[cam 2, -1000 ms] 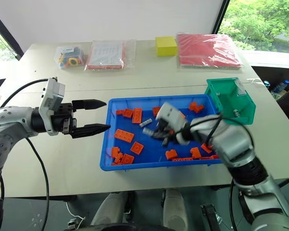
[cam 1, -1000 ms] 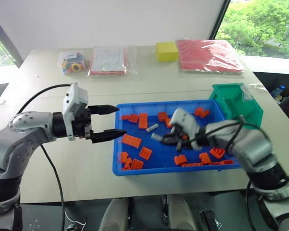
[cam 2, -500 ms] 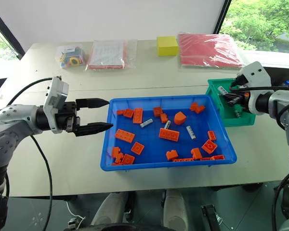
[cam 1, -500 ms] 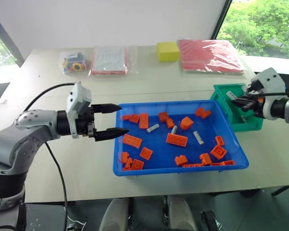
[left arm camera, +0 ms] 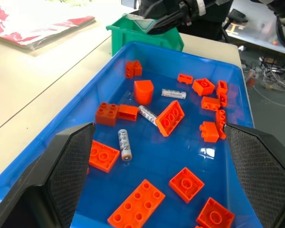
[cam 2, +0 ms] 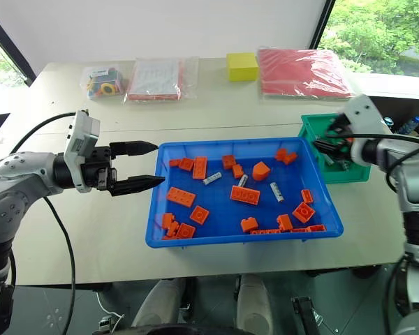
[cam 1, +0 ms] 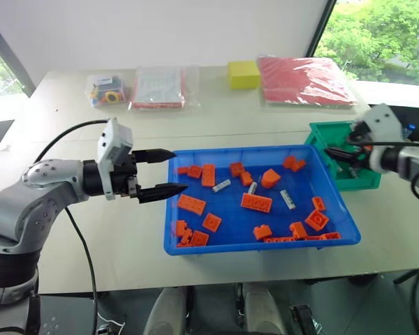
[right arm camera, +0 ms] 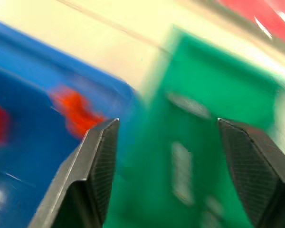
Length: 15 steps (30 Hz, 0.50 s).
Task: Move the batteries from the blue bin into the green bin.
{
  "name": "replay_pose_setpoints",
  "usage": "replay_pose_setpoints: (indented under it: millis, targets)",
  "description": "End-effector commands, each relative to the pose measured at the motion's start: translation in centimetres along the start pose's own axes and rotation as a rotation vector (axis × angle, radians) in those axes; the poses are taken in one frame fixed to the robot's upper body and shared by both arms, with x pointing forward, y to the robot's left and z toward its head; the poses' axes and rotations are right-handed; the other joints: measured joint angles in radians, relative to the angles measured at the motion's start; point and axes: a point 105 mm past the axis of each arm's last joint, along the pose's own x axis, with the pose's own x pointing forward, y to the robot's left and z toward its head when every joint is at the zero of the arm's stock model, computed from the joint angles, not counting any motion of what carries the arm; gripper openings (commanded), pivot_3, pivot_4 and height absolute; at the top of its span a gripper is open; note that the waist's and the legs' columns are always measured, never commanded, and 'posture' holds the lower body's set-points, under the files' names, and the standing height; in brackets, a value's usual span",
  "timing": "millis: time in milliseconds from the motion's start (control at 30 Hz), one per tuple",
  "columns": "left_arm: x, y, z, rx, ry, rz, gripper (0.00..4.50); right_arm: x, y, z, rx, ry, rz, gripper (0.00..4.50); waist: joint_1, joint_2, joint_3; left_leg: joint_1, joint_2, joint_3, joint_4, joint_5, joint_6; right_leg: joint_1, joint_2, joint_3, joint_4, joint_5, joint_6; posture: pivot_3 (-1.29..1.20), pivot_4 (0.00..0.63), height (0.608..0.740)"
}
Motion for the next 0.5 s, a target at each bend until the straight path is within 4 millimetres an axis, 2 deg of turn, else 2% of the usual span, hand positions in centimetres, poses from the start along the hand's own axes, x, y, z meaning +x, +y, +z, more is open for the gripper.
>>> replay_pose_setpoints:
  millis: [33,133,233,333,500]
  targets:
    - [-0.2,-0.2,0.9,0.040,-0.017,0.001,4.50,1.5,6.0,3.8,-0.066,-0.123,0.244,3.45,-0.004,0.000,0.000,0.000,0.000,-0.001,0.000,0.000,0.000,0.000,0.000,0.000,0.000,0.000,0.000,0.00,0.150,0.692]
    - [-0.1,-0.1,1.0,0.045,-0.021,0.000,4.50,3.8,11.4,3.5,-0.101,-0.108,0.449,3.45,-0.007,-0.001,0.000,0.000,0.000,-0.001,0.000,0.000,0.000,0.000,0.000,0.000,0.000,0.000,0.000,0.00,0.150,0.692]
    - [0.0,0.0,1.2,0.052,-0.026,0.002,4.50,5.1,14.7,1.8,-0.143,-0.058,0.579,3.45,-0.003,-0.001,0.000,0.000,-0.001,-0.002,0.001,0.000,0.000,0.001,0.000,0.000,0.000,0.000,0.000,0.00,0.150,0.692]
    - [-0.2,-0.1,1.3,0.055,-0.027,0.009,4.50,6.4,15.6,0.9,-0.143,-0.036,0.606,3.45,-0.003,-0.001,0.000,-0.001,-0.002,-0.001,0.001,0.000,0.000,0.001,-0.001,0.000,0.000,0.000,0.000,0.00,0.150,0.692]
    - [-0.6,-0.1,1.3,0.055,-0.024,0.030,4.50,8.0,15.7,0.5,-0.148,-0.024,0.604,3.45,-0.009,-0.001,0.000,0.000,-0.001,-0.001,0.001,0.000,0.000,0.001,0.000,0.000,0.000,0.000,0.000,0.00,0.150,0.692]
